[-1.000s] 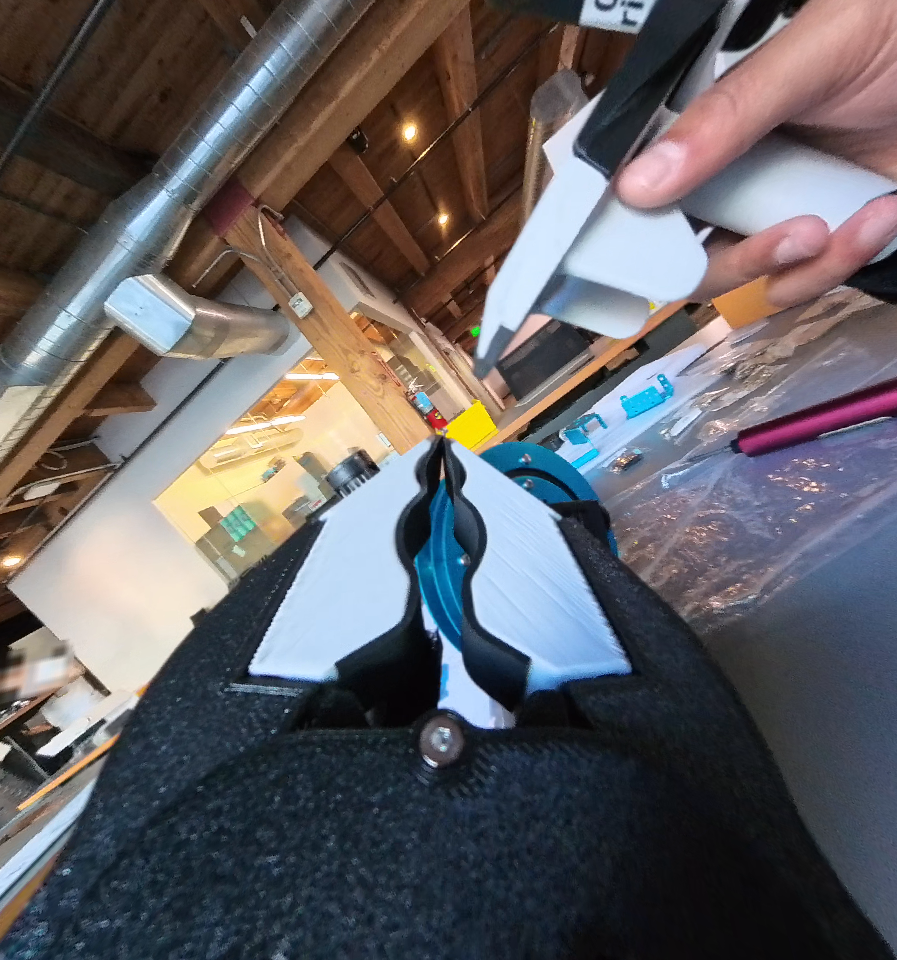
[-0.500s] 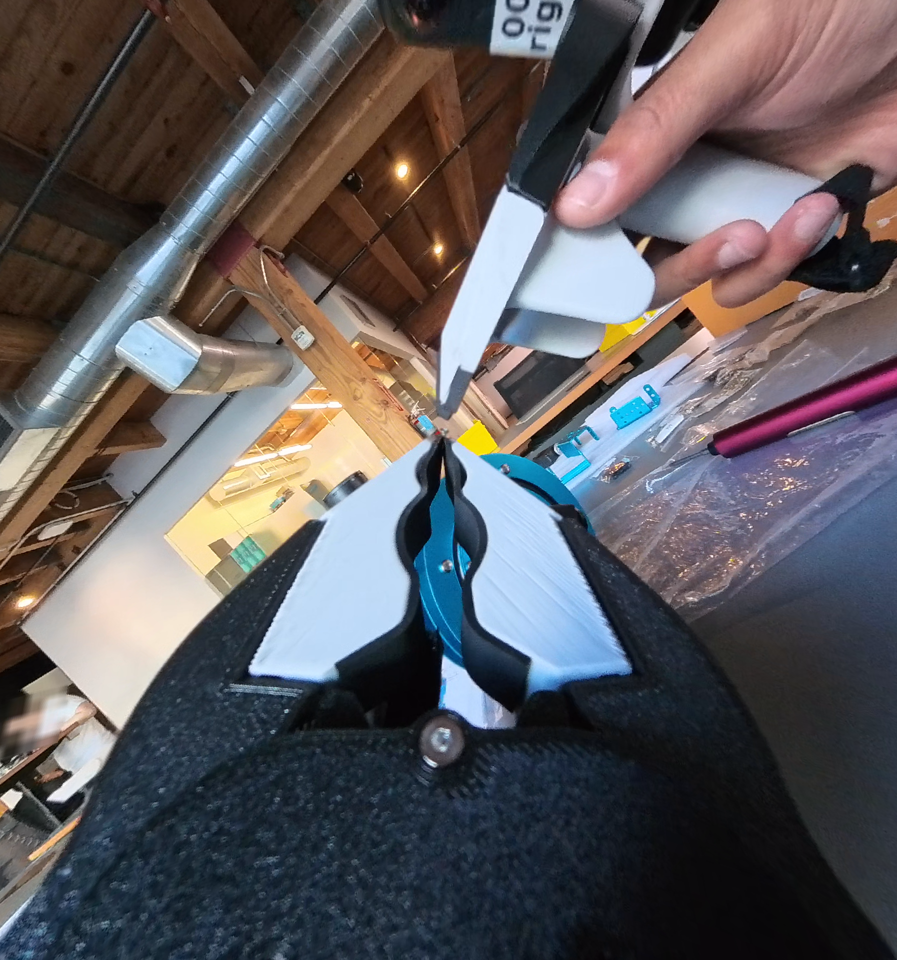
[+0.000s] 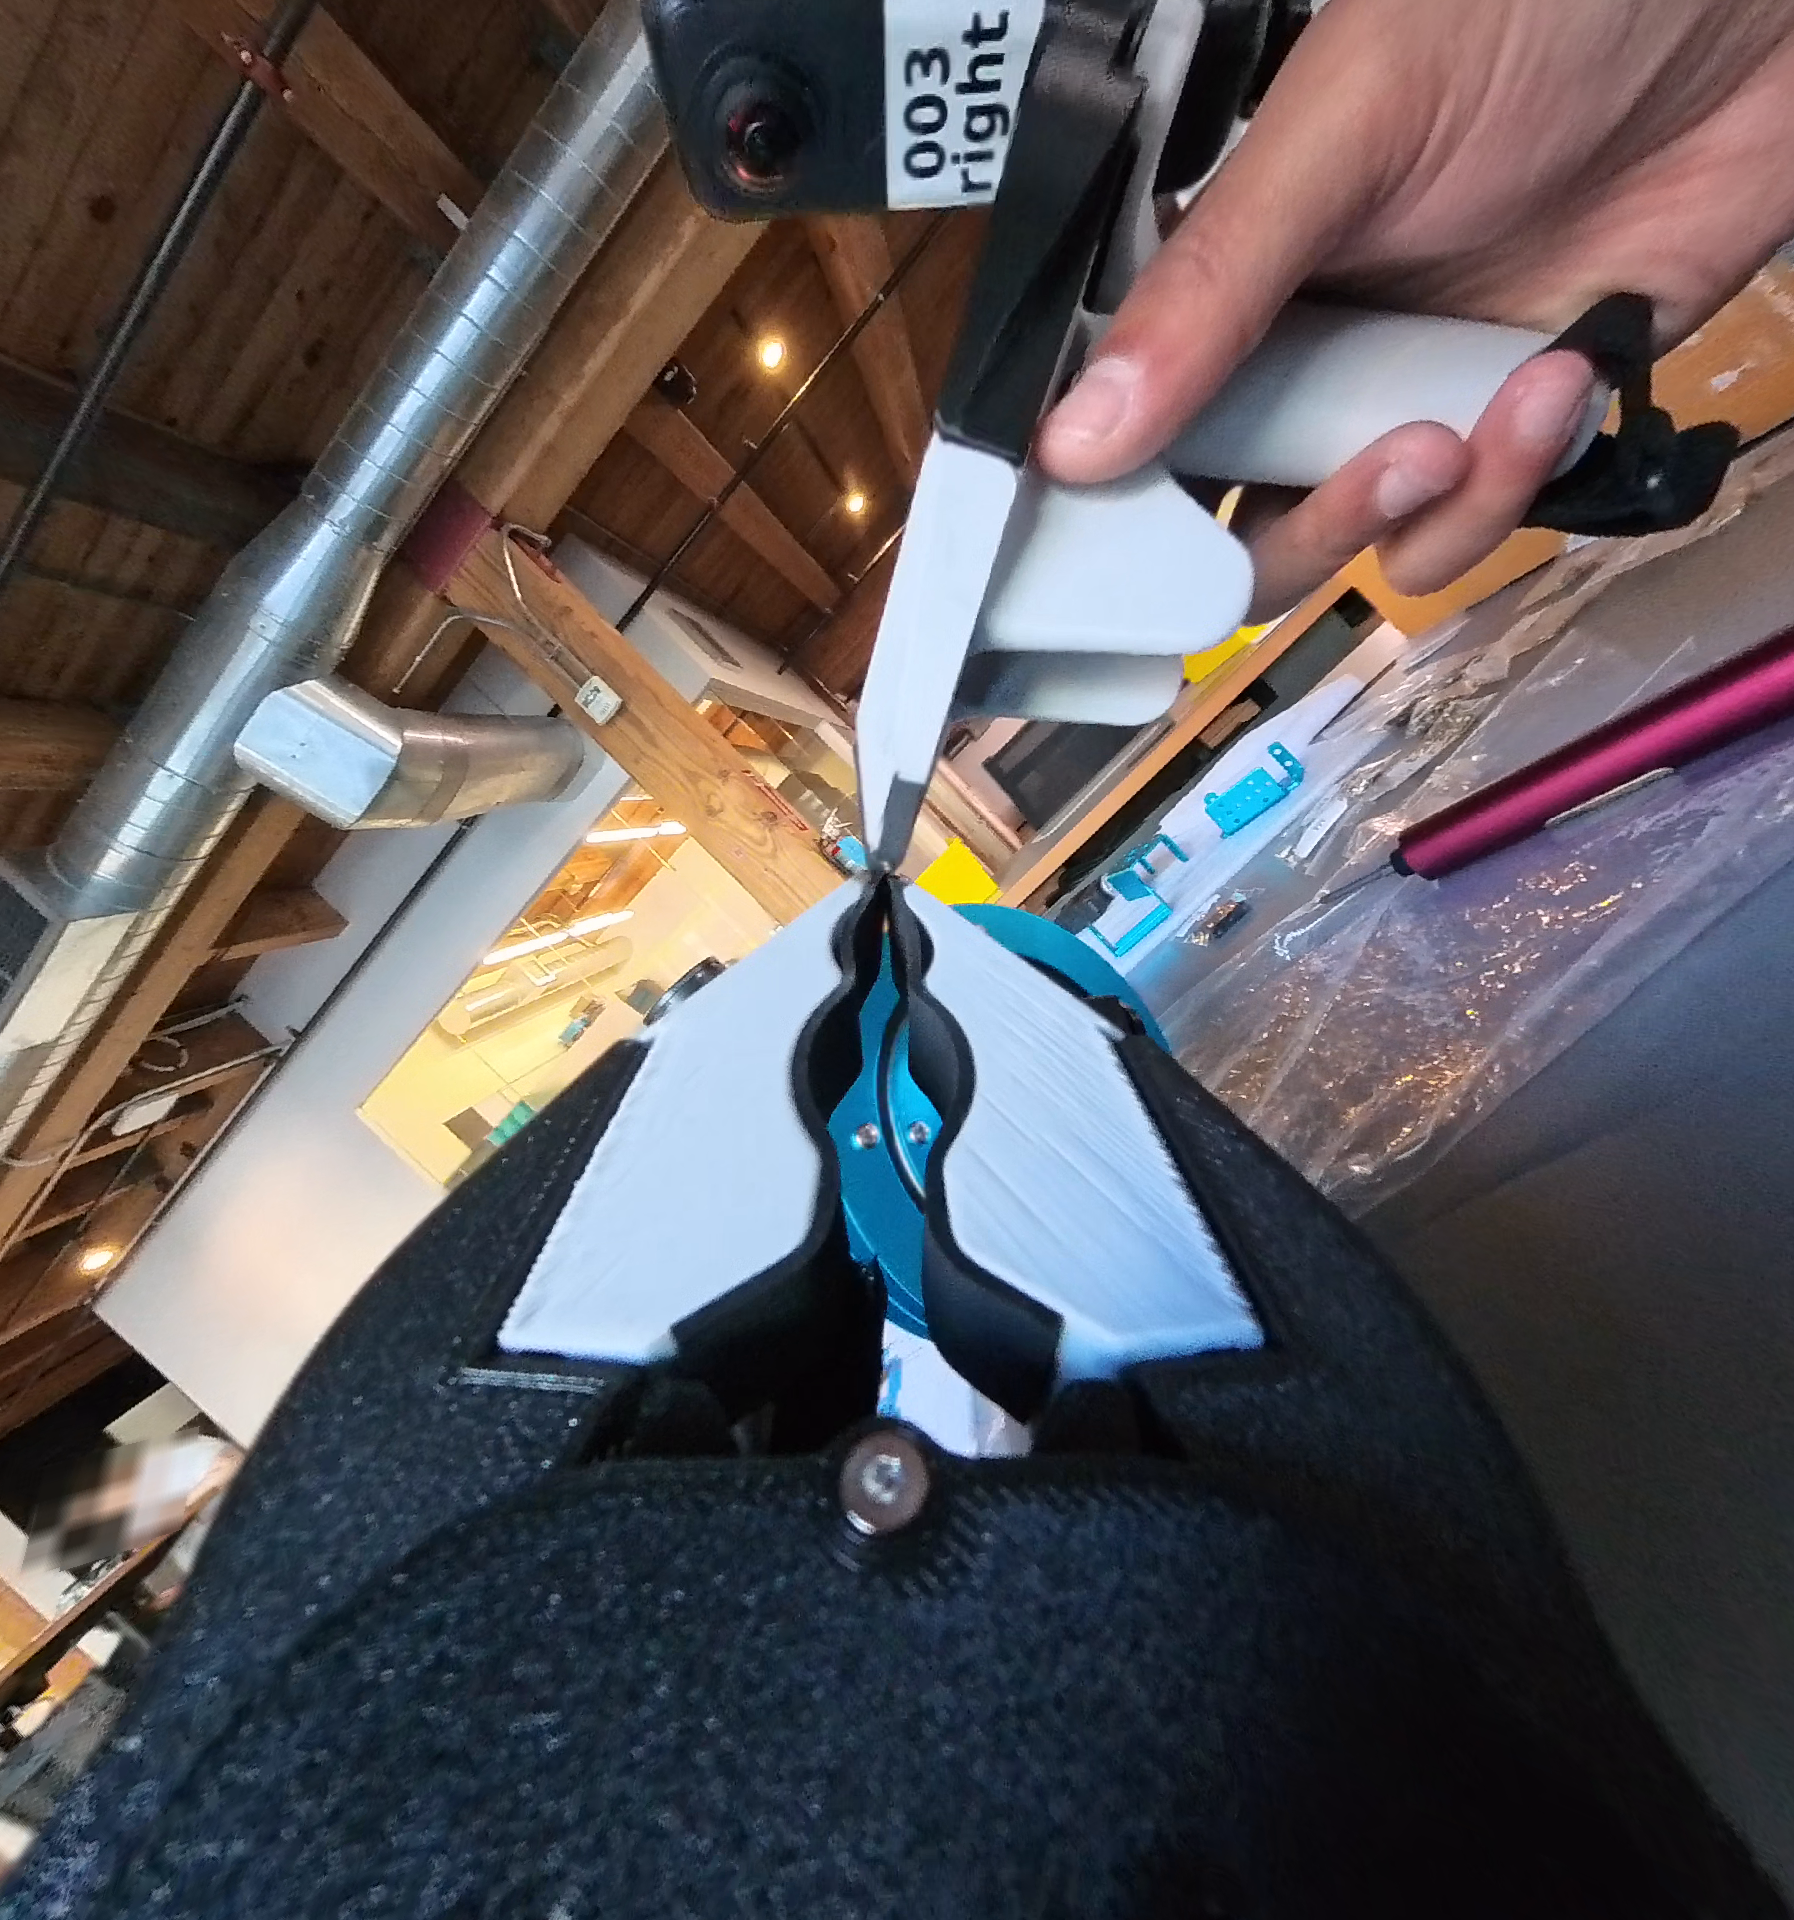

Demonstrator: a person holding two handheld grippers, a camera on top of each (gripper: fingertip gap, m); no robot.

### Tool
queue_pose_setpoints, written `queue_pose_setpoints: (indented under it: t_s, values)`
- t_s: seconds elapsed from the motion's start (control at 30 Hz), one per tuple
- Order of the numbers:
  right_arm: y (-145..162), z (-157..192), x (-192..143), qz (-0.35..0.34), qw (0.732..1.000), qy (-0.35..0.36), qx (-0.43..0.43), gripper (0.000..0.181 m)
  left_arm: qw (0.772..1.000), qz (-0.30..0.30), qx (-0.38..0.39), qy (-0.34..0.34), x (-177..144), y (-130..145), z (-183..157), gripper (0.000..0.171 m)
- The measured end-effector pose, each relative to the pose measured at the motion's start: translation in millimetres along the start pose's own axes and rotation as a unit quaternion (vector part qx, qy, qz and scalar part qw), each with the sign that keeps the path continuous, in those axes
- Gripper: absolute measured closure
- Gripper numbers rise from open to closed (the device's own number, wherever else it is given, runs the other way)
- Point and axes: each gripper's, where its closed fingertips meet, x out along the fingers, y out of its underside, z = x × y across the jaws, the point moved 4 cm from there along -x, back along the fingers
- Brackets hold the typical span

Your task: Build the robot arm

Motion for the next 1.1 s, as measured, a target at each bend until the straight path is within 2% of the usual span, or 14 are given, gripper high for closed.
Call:
queue_pose_setpoints:
  t_s: [0.27,0.57,0.93,1.03,1.07,1.1]
  values:
    - [3.3,-2.2,0.5,0.01,1.0,0.011,-0.01,0.179,1.0,0.008,0.017,-0.003,1.0,1.4,-2.9,0.171]
    - [-0.2,0.2,2.4,0.014,0.995,0.053,-0.078,0.18,1.0,0.012,0.019,-0.02,1.3,2.0,-0.4,0.171]
    - [-3.1,-8.4,-6.6,-0.025,0.998,0.029,-0.04,0.181,1.0,0.008,-0.012,-0.023,0.5,3.4,4.1,0.171]
    - [-5.6,-8.6,-10.6,-0.042,0.999,0.004,-0.01,0.181,0.998,0.02,-0.052,-0.031,0.4,8.7,14.9,0.171]
    - [-5.8,-8.9,-11.6,-0.047,0.999,-0.008,0.005,0.181,0.996,0.023,-0.086,-0.031,-0.7,12.3,24.6,0.17]
    - [-6.2,-10.1,-12.7,-0.056,0.998,-0.016,0.019,0.181,0.991,0.029,-0.132,-0.011,-1.9,18.0,33.7,0.161]
